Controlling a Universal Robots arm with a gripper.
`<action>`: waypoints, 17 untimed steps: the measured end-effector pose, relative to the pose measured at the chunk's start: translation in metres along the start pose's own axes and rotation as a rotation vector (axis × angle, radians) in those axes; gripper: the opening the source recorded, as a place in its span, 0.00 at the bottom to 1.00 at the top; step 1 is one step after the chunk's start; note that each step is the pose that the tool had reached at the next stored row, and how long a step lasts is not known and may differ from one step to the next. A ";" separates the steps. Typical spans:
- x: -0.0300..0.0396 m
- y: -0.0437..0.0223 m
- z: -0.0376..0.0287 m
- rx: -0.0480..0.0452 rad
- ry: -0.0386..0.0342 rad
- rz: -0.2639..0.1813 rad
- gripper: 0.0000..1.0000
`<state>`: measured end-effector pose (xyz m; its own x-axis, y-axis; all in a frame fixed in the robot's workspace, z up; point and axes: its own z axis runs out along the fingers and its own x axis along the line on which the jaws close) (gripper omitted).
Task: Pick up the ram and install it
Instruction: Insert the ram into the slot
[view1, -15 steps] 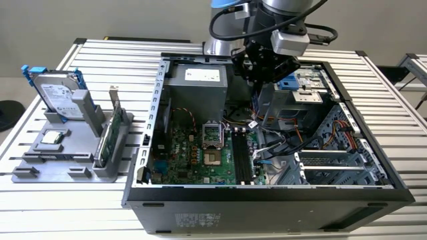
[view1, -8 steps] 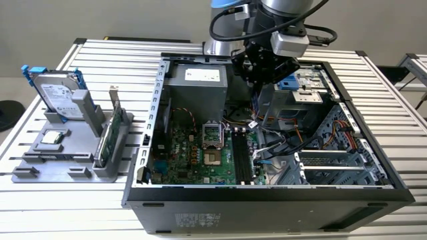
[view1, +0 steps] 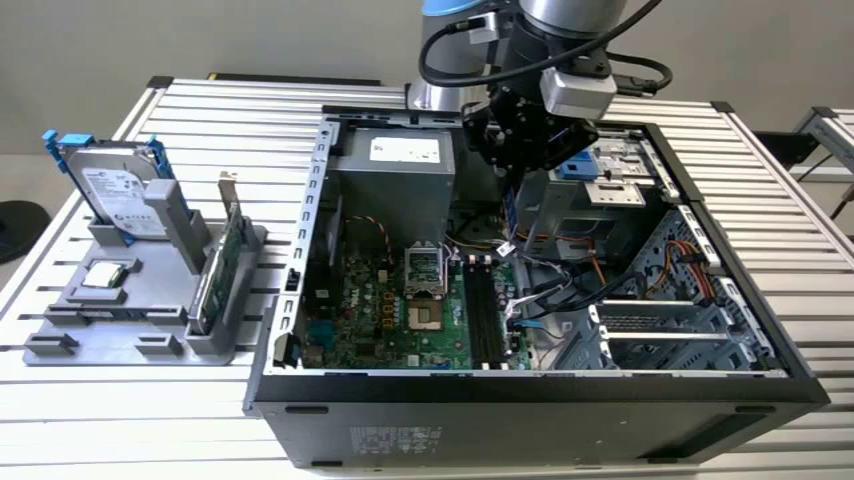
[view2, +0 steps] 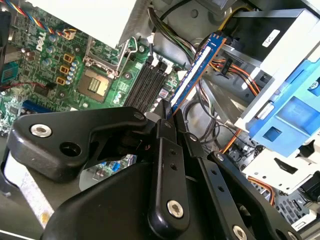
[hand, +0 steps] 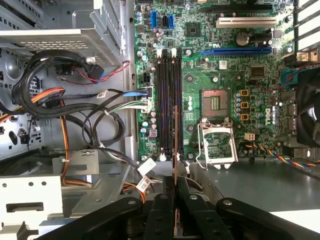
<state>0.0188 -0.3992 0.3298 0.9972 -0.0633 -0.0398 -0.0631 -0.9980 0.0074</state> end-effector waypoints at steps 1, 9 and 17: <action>0.0000 0.0000 0.0006 0.0001 0.0001 0.000 0.00; 0.0002 0.0000 0.0057 0.0000 0.0004 -0.001 0.00; 0.0004 -0.0001 0.0102 -0.0001 0.0004 -0.001 0.00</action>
<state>0.0187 -0.3991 0.3196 0.9973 -0.0624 -0.0394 -0.0622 -0.9980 0.0074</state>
